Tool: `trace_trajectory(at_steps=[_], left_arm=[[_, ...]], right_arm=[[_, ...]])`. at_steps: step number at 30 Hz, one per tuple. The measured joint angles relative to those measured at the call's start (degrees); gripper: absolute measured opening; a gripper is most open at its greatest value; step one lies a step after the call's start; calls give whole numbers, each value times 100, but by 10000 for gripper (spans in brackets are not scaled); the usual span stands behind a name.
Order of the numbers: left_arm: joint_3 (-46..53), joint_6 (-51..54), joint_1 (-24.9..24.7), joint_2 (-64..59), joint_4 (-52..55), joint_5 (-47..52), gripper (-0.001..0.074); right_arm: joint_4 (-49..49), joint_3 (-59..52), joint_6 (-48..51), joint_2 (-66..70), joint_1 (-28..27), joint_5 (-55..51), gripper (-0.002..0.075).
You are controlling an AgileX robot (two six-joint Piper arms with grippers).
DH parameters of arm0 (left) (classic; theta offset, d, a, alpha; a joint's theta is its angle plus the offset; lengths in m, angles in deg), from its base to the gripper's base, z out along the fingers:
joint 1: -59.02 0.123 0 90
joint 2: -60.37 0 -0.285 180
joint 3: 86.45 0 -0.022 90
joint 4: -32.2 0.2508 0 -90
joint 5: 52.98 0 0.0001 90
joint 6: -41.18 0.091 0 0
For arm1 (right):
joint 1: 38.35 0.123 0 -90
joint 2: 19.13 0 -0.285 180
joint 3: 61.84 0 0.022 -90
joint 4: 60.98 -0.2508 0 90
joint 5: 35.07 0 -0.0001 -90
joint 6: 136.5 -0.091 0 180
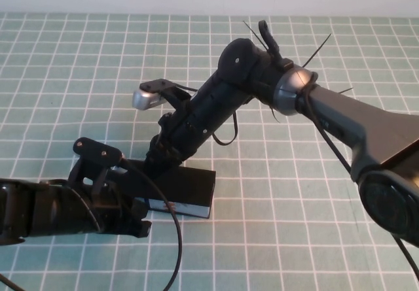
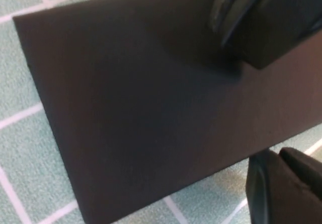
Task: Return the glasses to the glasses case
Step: Close the glasses case
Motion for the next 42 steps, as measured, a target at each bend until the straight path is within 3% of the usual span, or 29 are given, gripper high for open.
trace_trajectory(at_steps=[8,13,19,30,42], left_arm=[[0,10,0,207,64,113,2],[0,21,0,894,64,11,2],[0,81,0,1848,64,-571,2],[-11,450,0,3217,17,-2317,2],[-11,597,0,3382,-43,-2593,2]], right_arm=[[588,0,-48,-385,-31,0,-11],[1465,0,-48,-1115,-44,-47,-11],[1547,-96,-48,-1586,30,-83,-11],[2097,-1933,-112,-1801,540,84,-11],[2134,-3165,-102,-2170,636,1524,-11]])
